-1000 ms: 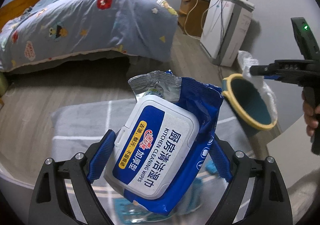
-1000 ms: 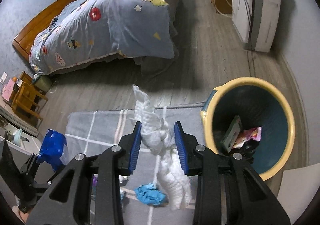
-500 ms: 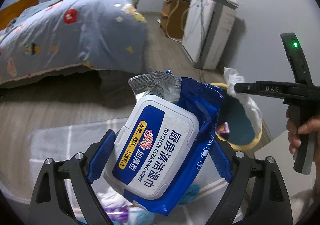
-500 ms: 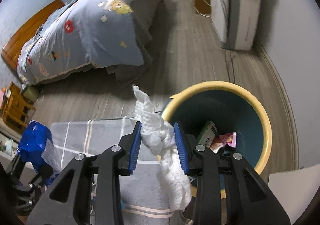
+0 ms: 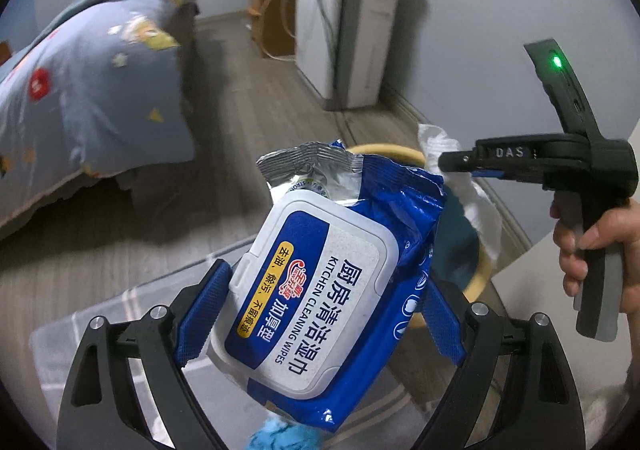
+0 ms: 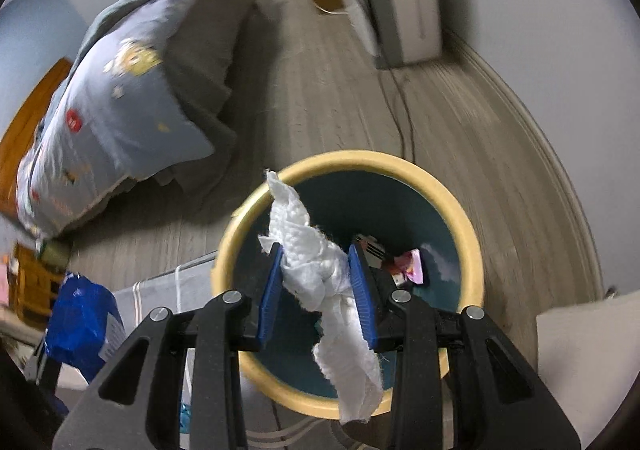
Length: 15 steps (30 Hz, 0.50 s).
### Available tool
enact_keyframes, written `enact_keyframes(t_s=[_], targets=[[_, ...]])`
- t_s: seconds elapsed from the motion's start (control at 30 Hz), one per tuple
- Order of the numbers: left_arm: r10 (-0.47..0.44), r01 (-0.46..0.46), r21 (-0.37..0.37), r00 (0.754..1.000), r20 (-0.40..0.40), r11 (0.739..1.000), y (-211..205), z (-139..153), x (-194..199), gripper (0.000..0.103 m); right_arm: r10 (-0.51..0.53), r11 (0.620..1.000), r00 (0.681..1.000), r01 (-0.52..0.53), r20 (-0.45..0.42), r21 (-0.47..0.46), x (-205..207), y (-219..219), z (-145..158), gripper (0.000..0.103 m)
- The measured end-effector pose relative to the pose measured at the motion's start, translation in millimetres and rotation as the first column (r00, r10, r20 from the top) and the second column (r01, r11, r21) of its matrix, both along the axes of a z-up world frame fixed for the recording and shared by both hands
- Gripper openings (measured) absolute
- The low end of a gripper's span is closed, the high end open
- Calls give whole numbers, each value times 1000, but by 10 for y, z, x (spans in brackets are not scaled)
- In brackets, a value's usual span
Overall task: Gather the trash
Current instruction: 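Carry the wipes pack and tissue over the bin and release both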
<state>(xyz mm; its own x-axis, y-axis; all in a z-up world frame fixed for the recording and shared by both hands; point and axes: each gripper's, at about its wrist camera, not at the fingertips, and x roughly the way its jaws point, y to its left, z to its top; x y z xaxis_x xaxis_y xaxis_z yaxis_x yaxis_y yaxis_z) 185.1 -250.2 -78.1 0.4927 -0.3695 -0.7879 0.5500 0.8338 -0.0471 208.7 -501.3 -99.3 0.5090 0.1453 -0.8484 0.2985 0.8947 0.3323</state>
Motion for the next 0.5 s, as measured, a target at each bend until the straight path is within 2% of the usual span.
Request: enact_keyframes(t_s=[0.07, 0.23, 0.37, 0.5], targets=[[-26, 26, 19, 1000, -12, 999, -132, -56, 45, 88, -38, 999, 999, 38, -17, 17, -19, -110, -79, 33], [-20, 20, -17, 999, -49, 1000, -365, -169, 238, 88, -105, 989, 993, 109, -47, 97, -69, -241, -227, 33], [-36, 34, -47, 999, -41, 998, -523, -215, 337, 89, -129, 986, 990, 134, -56, 98, -91, -295, -269, 33], [-68, 66, -79, 997, -28, 995, -691, -312, 385, 89, -178, 970, 982, 187, -67, 153, -118, -401, -340, 34]])
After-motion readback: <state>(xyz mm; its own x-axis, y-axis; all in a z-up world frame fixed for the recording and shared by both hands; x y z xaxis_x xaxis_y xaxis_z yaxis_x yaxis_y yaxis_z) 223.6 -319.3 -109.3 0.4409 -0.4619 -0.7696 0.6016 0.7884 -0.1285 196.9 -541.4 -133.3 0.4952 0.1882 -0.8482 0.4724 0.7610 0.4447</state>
